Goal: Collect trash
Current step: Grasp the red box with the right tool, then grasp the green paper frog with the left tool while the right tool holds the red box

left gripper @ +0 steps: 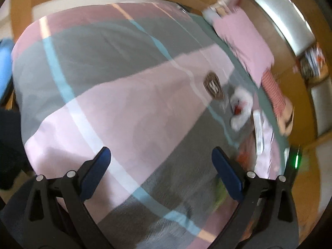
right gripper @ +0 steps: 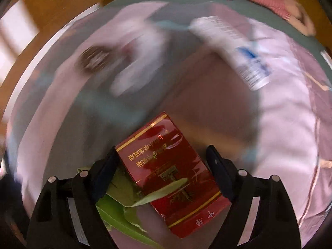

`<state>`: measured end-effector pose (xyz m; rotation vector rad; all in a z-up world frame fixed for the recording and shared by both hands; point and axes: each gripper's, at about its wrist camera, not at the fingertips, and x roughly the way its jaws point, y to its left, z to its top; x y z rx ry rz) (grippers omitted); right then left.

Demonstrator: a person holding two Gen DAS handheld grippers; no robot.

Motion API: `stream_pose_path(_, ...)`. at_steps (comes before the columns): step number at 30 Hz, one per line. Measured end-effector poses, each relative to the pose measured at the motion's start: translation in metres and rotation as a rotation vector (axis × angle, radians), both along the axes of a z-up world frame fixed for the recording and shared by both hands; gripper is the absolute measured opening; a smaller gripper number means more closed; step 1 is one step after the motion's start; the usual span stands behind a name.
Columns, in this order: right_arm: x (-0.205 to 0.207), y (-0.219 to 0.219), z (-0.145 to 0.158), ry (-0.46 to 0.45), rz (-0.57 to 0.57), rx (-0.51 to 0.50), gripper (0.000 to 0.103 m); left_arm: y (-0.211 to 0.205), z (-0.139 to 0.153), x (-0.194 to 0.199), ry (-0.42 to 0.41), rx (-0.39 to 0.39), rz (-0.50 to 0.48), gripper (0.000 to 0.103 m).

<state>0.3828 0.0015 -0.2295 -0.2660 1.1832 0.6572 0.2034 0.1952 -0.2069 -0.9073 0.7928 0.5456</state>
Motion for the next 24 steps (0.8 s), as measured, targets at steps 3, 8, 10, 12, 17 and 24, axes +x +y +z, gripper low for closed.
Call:
stream_pose_path(3,-0.033,0.000,0.005,0.025,0.047,0.031,0.079,0.004,-0.004,-0.002,0.007,-0.027,0.029,0.098)
stream_pose_path(8,-0.044,-0.030,0.016,0.057,-0.113,0.153,0.076,-0.002,-0.006,0.005,0.027,-0.010,-0.018,0.098)
stream_pose_path(10,-0.040,-0.042,0.020,0.054,-0.174,0.179,0.074,-0.004,-0.007,0.008,0.034,-0.005,-0.025,0.098)
stream_pose_path(12,-0.038,-0.057,0.024,0.044,-0.241,0.187,0.073,-0.004,-0.008,0.009,0.043,-0.005,-0.031,0.098)
stream_pose_path(17,-0.045,-0.085,0.040,-0.003,-0.354,0.222,0.072,-0.001,-0.008,0.007,0.029,-0.018,-0.032,0.098)
stream_pose_path(24,-0.067,-0.138,0.051,-0.020,-0.460,0.253,0.072,-0.028,0.001,0.025,-0.053,0.008,-0.238,0.089)
